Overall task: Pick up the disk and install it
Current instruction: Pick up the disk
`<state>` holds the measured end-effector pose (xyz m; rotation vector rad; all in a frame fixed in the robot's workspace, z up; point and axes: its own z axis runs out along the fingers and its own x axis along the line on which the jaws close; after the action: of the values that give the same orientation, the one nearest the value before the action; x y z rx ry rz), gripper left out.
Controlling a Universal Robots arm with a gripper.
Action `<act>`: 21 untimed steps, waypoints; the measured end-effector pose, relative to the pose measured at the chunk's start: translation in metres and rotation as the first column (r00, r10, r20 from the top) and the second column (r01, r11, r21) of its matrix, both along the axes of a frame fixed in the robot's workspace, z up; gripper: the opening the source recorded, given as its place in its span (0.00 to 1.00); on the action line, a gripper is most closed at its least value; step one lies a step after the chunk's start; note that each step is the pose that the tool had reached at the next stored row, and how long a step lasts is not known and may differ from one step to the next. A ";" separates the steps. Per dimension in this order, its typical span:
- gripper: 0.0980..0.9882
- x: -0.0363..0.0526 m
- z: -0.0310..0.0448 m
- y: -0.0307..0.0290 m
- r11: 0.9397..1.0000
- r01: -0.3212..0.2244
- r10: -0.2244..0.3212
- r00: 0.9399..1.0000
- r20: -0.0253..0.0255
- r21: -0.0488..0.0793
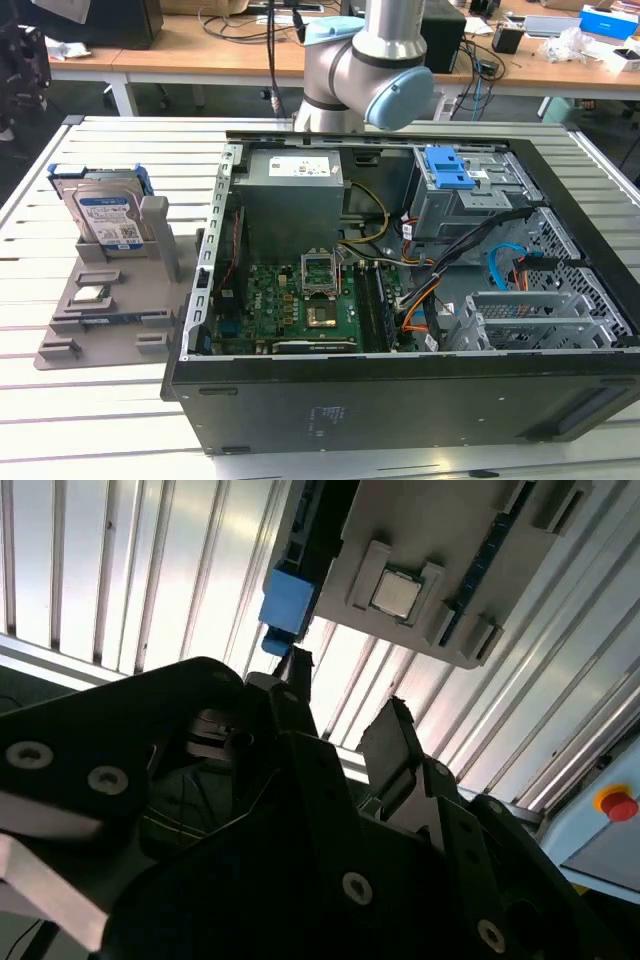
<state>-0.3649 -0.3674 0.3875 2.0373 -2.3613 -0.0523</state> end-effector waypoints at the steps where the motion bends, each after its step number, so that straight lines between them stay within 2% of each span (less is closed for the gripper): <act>1: 0.43 0.0002 0.0000 0.0069 1.000 -0.002 0.002 1.000 0.000 0.000; 2: 0.43 0.0003 -0.0001 0.0115 1.000 -0.003 0.003 1.000 0.000 0.000; 4: 0.43 0.0011 -0.0002 0.0287 1.000 -0.005 0.005 1.000 0.000 0.000; 5: 0.43 0.0013 -0.0010 0.0320 1.000 -0.006 0.006 1.000 0.000 0.000; 8: 0.43 0.0014 -0.0050 0.0329 1.000 -0.006 0.006 1.000 0.000 0.000; 19: 0.43 0.0014 -0.0102 0.0329 1.000 -0.006 0.006 1.000 0.000 0.000; 21: 0.43 0.0014 -0.0138 0.0329 1.000 -0.006 0.006 1.000 0.000 0.000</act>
<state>-0.3635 -0.3345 0.3737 2.0441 -2.3555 -0.0524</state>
